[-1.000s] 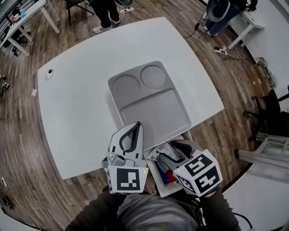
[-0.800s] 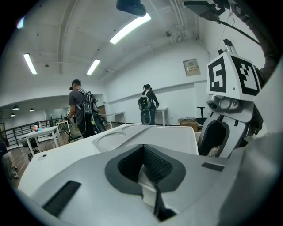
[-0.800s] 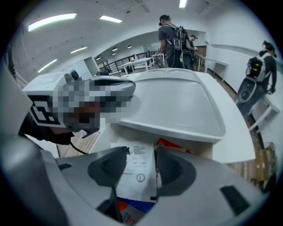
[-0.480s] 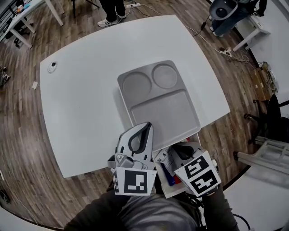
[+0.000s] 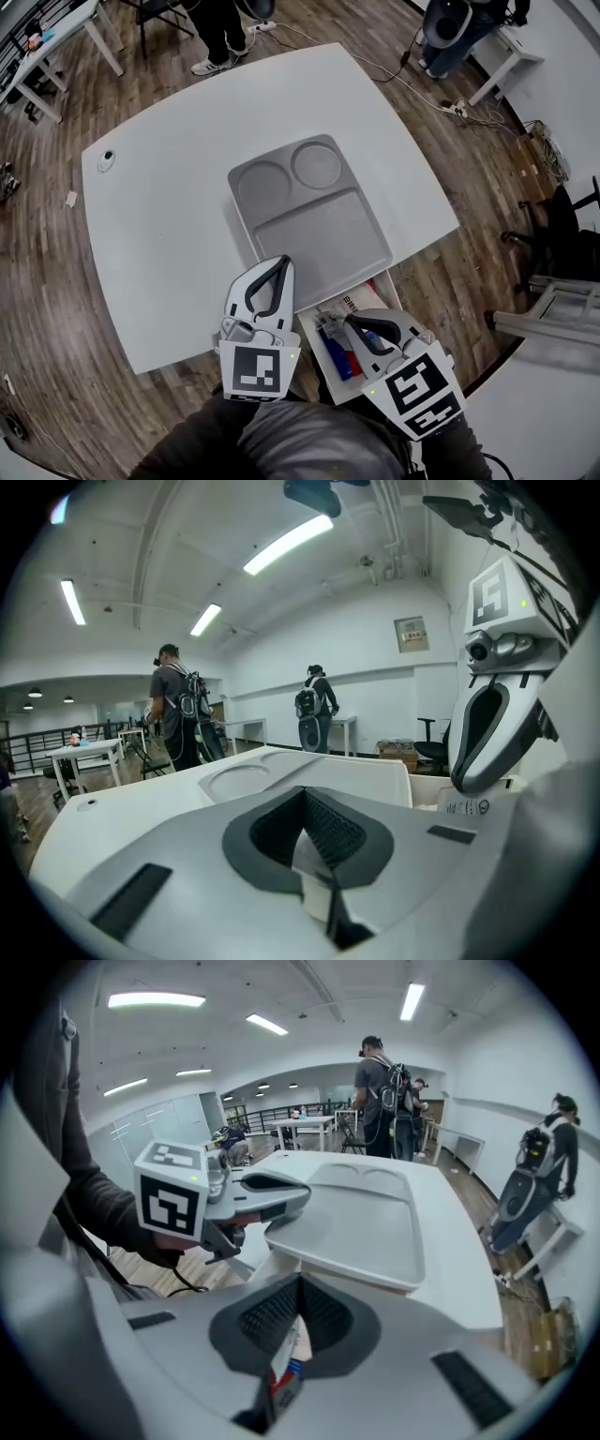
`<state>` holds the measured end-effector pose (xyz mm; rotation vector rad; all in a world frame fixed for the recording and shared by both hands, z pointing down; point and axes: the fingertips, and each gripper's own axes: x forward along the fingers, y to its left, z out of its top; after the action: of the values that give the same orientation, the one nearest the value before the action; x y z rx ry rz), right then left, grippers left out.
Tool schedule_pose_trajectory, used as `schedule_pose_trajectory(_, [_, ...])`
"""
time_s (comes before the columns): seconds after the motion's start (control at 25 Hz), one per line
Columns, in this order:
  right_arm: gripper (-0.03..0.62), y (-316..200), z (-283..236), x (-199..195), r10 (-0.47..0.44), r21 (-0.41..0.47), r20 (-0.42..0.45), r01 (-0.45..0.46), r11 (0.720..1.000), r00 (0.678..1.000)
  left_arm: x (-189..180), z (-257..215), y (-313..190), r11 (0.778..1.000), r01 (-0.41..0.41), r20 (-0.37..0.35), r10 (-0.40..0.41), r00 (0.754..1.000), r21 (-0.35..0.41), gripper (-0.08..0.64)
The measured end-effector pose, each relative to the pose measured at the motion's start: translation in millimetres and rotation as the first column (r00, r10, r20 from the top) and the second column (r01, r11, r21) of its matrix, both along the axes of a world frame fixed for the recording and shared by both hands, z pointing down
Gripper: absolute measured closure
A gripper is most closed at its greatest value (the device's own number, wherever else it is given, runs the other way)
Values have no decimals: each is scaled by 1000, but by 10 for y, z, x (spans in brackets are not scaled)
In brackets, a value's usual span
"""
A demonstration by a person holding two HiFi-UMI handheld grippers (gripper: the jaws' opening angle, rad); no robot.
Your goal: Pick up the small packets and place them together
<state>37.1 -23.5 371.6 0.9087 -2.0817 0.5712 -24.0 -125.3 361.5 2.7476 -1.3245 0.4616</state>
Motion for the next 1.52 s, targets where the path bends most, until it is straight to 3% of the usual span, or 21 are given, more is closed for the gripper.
schedule_pose_trajectory(0.32, [588, -96, -646, -4, -41, 91, 79, 33, 995, 996, -82, -394, 105, 997, 69, -53, -67, 996, 24, 560])
schedule_pose_trajectory(0.6, [588, -574, -1036, -324, -117, 155, 177, 90, 984, 977, -343, -664, 63, 986, 154, -94, -148, 985, 61, 560])
schedule_pose_trajectory(0.88, [588, -1095, -778, -437, -103, 103, 221, 82, 991, 970, -469, -630, 60, 977, 204, -107, -197, 974, 55, 560])
schedule_pose_trajectory(1.16, [588, -1378, -343, -276, -56, 56, 149, 48, 997, 987, -514, -415, 218, 973, 229, -85, -228, 970, 9, 560])
schedule_pose_trajectory(1.28, [581, -1444, -288, -259, -44, 63, 138, 35, 997, 990, -583, -385, 256, 970, 243, -75, -242, 967, 1, 560])
schedule_pose_trajectory(1.4, [493, -1471, -334, -269, -35, 90, 143, 22, 996, 989, -655, -389, 275, 969, 246, -73, -246, 967, -5, 560])
schedule_pose_trajectory(1.52, [491, -1473, -495, -256, -11, 143, 165, -13, 990, 986, -680, -431, 269, 973, 231, -75, -230, 970, -6, 560])
